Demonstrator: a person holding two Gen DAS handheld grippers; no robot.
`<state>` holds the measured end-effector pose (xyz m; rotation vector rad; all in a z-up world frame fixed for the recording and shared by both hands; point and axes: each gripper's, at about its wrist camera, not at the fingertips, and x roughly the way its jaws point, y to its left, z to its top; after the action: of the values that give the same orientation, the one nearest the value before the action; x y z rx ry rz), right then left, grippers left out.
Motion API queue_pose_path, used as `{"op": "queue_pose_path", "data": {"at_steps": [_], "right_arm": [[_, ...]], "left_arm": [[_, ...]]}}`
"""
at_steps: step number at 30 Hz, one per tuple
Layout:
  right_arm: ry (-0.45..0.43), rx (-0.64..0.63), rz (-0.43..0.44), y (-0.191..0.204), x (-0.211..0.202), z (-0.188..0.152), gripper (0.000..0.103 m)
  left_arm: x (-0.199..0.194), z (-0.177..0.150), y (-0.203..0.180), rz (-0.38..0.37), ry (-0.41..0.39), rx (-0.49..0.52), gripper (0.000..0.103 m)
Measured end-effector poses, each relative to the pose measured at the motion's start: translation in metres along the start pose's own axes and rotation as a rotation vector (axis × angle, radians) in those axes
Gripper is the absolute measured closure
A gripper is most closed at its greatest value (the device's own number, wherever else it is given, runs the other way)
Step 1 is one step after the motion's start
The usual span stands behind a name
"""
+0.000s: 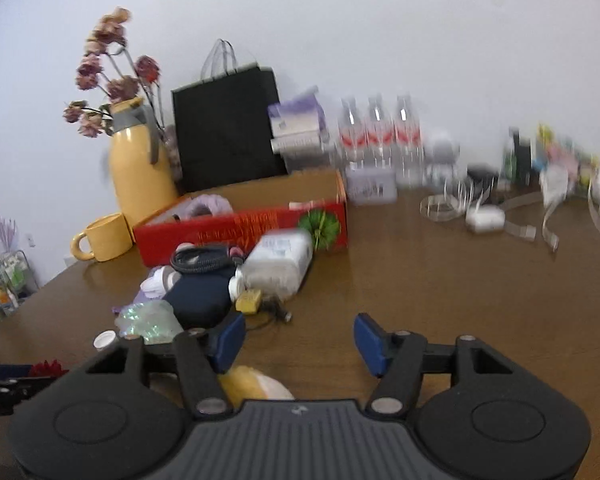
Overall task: Organize objects
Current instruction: 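Carry the rose and plush toy into the red box and release both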
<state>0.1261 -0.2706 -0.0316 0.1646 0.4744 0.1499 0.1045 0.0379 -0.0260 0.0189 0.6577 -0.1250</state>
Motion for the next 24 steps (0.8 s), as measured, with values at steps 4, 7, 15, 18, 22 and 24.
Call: {"op": "queue_pose_path", "data": {"at_steps": [4, 7, 15, 18, 22, 24], "right_arm": [[0.015, 0.008, 0.004, -0.003, -0.026, -0.004, 0.019], [0.036, 0.016, 0.072, -0.004, -0.046, -0.009, 0.019], [0.180, -0.004, 0.068, 0.010, -0.011, -0.033, 0.053], [0.141, 0.002, 0.076, 0.011, -0.018, -0.029, 0.057], [0.020, 0.038, 0.071, 0.003, -0.020, 0.003, 0.059], [-0.066, 0.035, 0.081, 0.002, -0.010, 0.039, 0.059]], "left_arm": [[0.003, -0.001, 0.002, -0.005, 0.004, -0.002, 0.037], [0.011, 0.000, 0.003, -0.007, 0.019, -0.015, 0.040], [0.007, -0.002, -0.004, -0.036, 0.028, -0.019, 0.064], [-0.005, 0.004, 0.004, -0.055, -0.005, -0.065, 0.066], [-0.002, 0.057, 0.018, -0.169, -0.084, -0.075, 0.066], [0.008, 0.101, 0.024, -0.183, -0.143, -0.055, 0.066]]}}
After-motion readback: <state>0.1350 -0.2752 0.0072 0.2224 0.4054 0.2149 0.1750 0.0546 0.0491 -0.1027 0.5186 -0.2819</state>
